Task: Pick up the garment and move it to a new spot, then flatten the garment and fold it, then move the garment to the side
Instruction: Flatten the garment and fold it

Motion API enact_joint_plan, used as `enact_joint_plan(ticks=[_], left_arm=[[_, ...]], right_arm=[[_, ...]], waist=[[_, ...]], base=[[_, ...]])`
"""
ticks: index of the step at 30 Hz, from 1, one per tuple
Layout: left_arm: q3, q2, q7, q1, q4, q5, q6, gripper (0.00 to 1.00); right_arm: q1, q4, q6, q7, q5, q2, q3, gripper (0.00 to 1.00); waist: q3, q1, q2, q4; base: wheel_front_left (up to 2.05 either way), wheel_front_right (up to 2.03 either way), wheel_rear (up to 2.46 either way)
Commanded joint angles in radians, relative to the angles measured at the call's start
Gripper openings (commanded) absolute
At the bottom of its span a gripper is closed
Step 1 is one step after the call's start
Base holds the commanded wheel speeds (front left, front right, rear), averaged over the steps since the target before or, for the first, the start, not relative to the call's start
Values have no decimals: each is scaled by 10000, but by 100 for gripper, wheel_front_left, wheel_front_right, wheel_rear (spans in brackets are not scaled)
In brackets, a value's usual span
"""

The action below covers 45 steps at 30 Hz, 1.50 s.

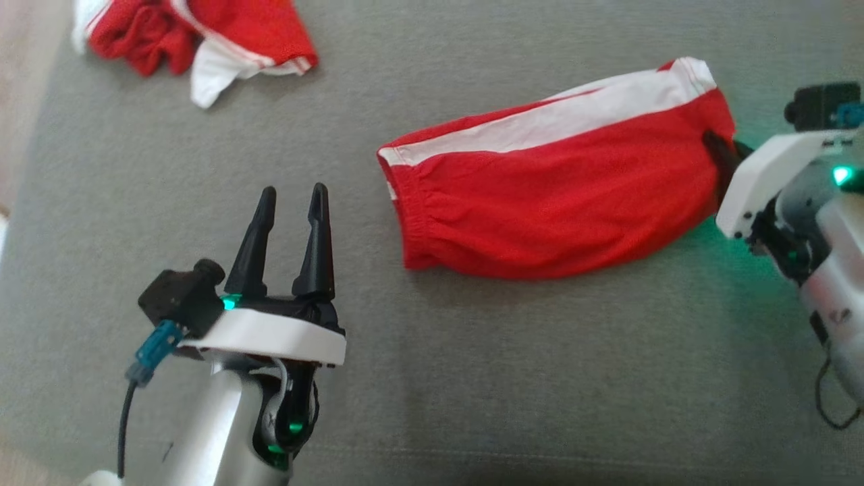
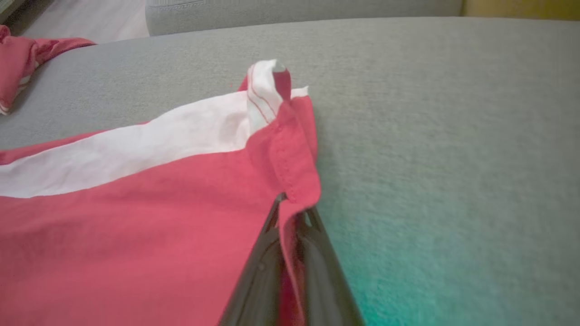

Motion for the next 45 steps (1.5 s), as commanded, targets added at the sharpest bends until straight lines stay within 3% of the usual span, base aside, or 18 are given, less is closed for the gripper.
enact_joint_plan(ticks=[1, 7, 16, 28, 36, 45], left_arm=[[352, 78, -122, -62, -274, 136, -53, 100], [436, 78, -122, 15, -215, 415, -131, 100], [485, 78, -122, -47, 6, 563, -241, 100], [429, 78, -122, 167, 102, 366, -235, 100], [370, 77, -122, 307, 42, 231, -186, 100], [208, 77, -122, 296, -59, 46, -103, 100]], right_arm=[[258, -286, 65, -248, -32, -127, -54, 0], [1014, -574, 65, -663, -199, 265, -402, 0], [1320, -726, 65, -922, -621, 885, -864, 0], [1570, -2461, 65, -890, -994, 1455, -641, 0], [1826, -3825, 65, -371, -1238, 2261, -64, 0], [2014, -3478, 65, 24, -1260, 3315, 279, 0]], waist=[[-233, 0, 0, -456], [-479, 0, 0, -1308], [-563, 0, 0, -1650], [-1060, 0, 0, -1006], [-1286, 0, 0, -470], [-1212, 0, 0, 153]], base=[[0, 0, 0], [0, 0, 0], [0, 0, 0], [0, 0, 0], [0, 0, 0], [0, 0, 0]])
